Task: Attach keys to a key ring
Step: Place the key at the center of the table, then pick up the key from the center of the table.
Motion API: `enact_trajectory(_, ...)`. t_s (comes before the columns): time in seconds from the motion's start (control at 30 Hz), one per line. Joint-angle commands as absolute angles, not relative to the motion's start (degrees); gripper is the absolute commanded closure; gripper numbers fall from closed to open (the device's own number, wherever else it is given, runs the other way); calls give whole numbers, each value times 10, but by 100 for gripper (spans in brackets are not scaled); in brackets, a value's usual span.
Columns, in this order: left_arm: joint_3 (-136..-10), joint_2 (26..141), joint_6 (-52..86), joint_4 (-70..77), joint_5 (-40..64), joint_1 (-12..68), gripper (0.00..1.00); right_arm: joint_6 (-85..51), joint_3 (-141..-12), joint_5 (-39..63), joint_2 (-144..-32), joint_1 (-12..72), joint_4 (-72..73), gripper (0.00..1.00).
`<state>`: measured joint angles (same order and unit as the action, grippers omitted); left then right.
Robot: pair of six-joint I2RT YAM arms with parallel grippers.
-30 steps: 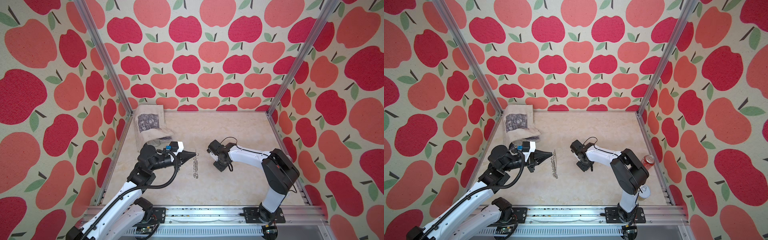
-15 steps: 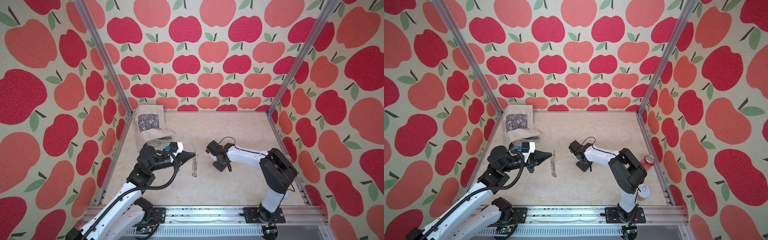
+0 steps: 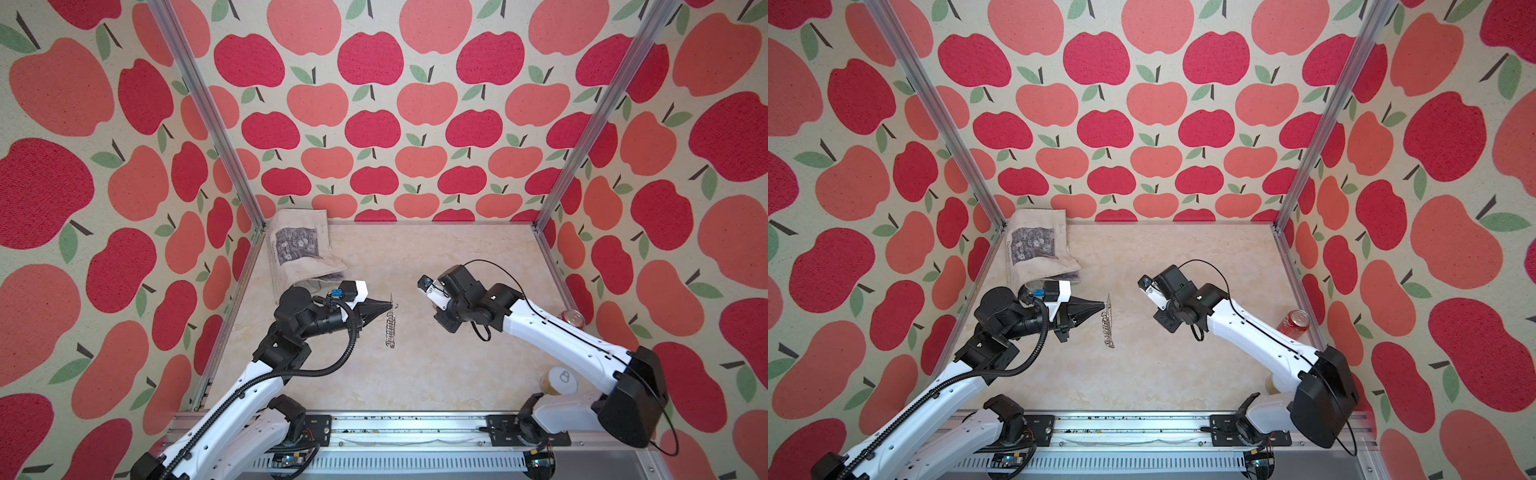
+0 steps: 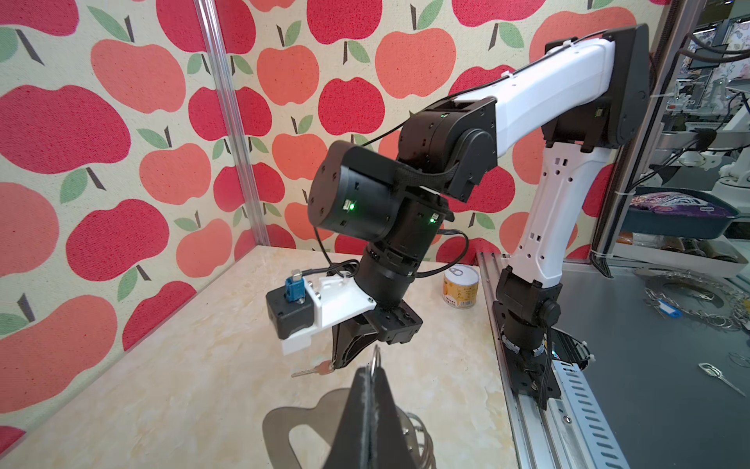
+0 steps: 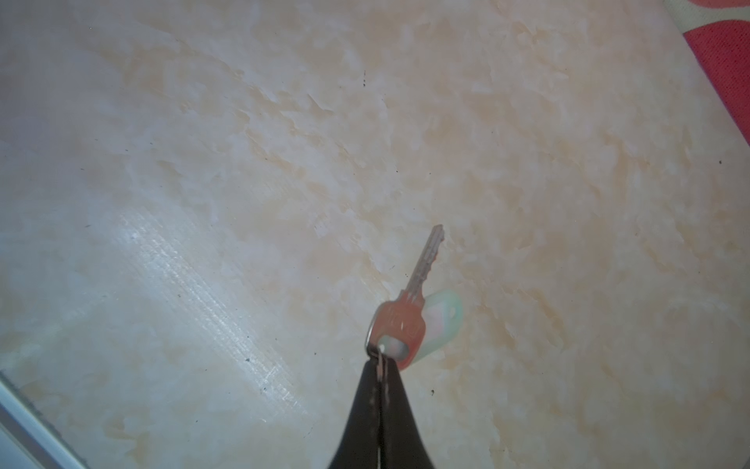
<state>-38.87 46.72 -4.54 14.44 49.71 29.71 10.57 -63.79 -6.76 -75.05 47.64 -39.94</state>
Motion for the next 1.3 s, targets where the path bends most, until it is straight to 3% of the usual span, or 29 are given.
enact_trajectory(0.0,-426,475,-68,135,506,301,100,123,-632,-10,-722,480,-390,100)
enact_trajectory(0.17,-429,473,-69,132,493,315,100,40,-623,23,-800,487,-387,100)
enact_trajectory(0.33,-432,460,-78,108,474,325,100,-62,-587,-8,-882,517,-322,100)
enact_trajectory(0.57,-434,446,-85,81,468,324,100,-103,-585,-54,-966,557,-310,100)
enact_trajectory(0.6,-433,444,-87,80,468,325,100,-106,-584,-53,-970,559,-309,99)
enact_trajectory(0.8,-427,438,-87,80,464,325,100,-119,-557,-40,-955,561,-294,68)
enact_trajectory(0.87,-425,436,-86,82,465,325,100,-118,-545,-50,-940,561,-285,64)
enact_trajectory(1.27,-420,427,-82,80,462,325,100,-41,-552,-70,-926,586,-277,60)
